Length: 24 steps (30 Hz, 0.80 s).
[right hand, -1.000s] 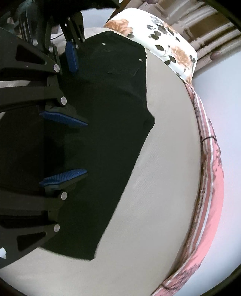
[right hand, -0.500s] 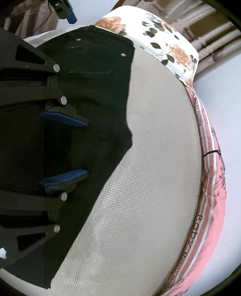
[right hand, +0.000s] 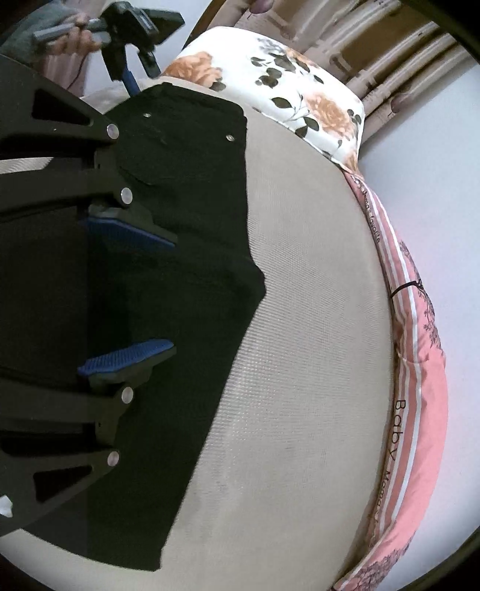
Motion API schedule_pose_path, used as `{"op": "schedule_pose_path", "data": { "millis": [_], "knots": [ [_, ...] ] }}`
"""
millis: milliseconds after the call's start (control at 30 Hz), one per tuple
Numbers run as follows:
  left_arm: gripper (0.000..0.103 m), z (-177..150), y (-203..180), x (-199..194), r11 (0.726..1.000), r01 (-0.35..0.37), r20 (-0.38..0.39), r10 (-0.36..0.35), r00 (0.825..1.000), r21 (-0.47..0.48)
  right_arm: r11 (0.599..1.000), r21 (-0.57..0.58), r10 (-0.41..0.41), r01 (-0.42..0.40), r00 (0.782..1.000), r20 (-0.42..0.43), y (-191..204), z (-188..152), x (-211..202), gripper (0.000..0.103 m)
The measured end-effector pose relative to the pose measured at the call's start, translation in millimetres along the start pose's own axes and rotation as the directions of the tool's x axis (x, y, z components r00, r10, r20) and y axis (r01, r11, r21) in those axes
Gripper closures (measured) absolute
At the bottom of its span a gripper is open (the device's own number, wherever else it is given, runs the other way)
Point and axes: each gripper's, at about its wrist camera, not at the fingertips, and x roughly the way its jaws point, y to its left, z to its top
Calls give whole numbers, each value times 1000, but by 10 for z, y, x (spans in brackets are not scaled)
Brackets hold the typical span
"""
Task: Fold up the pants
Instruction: 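Lift the pants end with the left tool and fold it over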
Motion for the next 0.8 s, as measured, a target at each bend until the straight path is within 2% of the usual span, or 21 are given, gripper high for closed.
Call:
{"op": "schedule_pose_path", "data": {
  "millis": [133, 267, 433, 600, 800],
  "knots": [
    [39, 63, 47, 137, 1000, 18, -17, -17, 1000, 21, 1000, -7, -14, 14, 1000, 6, 74, -55, -93, 53],
    [39, 152, 115, 256, 995, 86, -36, -85, 996, 41, 1000, 13, -9, 9, 1000, 16, 131, -80, -118, 51],
    [39, 235, 235, 270, 983, 183, -28, -183, 983, 6, 999, 41, 3, -3, 1000, -3, 172, -129, -43, 51],
    [39, 313, 159, 312, 982, 176, -25, -175, 984, 63, 995, 96, 26, -25, 1000, -9, 176, -180, 18, 51],
    [39, 425, -3, 459, 975, 160, -23, -158, 987, 157, 996, 93, 18, -16, 1000, -17, 192, -218, 14, 51]
  ]
}}
